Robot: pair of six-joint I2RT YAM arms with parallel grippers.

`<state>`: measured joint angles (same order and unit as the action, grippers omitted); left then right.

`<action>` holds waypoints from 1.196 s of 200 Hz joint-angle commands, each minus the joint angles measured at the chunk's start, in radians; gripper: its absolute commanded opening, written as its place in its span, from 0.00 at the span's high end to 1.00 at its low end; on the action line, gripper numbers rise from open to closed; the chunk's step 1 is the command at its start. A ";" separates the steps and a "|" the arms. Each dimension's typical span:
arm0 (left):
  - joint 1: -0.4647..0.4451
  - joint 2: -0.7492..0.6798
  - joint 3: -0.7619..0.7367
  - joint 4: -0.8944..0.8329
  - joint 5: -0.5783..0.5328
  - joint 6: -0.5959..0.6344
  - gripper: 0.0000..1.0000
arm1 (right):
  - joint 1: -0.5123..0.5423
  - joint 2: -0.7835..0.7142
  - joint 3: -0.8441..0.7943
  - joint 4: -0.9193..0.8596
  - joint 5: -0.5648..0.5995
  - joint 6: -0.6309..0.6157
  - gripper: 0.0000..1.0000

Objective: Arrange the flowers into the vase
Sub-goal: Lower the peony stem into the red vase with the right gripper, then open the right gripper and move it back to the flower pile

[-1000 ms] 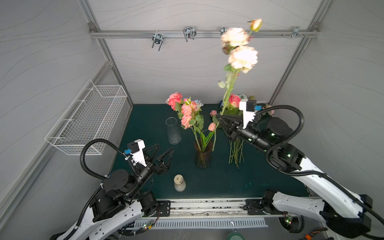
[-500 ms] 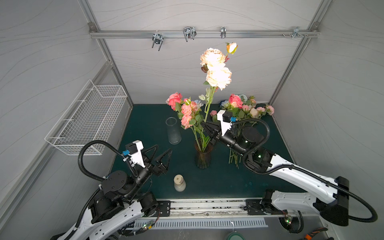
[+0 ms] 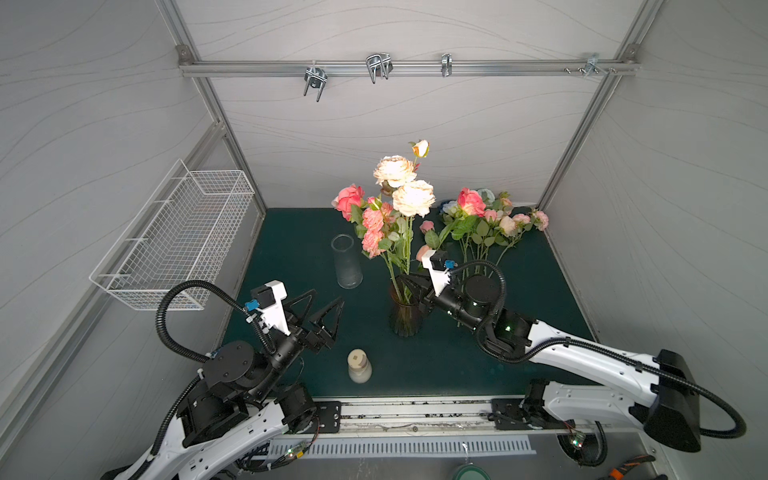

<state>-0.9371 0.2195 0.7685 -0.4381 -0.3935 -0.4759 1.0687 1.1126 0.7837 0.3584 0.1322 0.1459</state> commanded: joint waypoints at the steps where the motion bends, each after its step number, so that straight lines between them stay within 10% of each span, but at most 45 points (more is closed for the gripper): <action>1: -0.003 -0.005 0.017 0.028 -0.017 -0.015 0.01 | 0.010 -0.055 -0.020 -0.049 0.030 0.030 0.69; 56: -0.004 0.002 0.014 0.031 -0.010 -0.019 0.01 | 0.019 -0.197 -0.076 -0.190 0.032 0.084 0.41; 154: -0.004 0.011 0.006 0.013 -0.022 -0.019 0.01 | -0.011 -0.482 -0.135 -0.680 0.239 0.277 0.37; 239: -0.003 0.004 0.003 -0.002 -0.022 -0.024 0.01 | -0.813 -0.023 -0.104 -0.551 -0.121 0.552 0.54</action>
<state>-0.9371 0.2306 0.7639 -0.4473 -0.4026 -0.4820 0.3729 0.9558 0.6338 -0.2642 0.0906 0.5804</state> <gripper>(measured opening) 0.993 0.472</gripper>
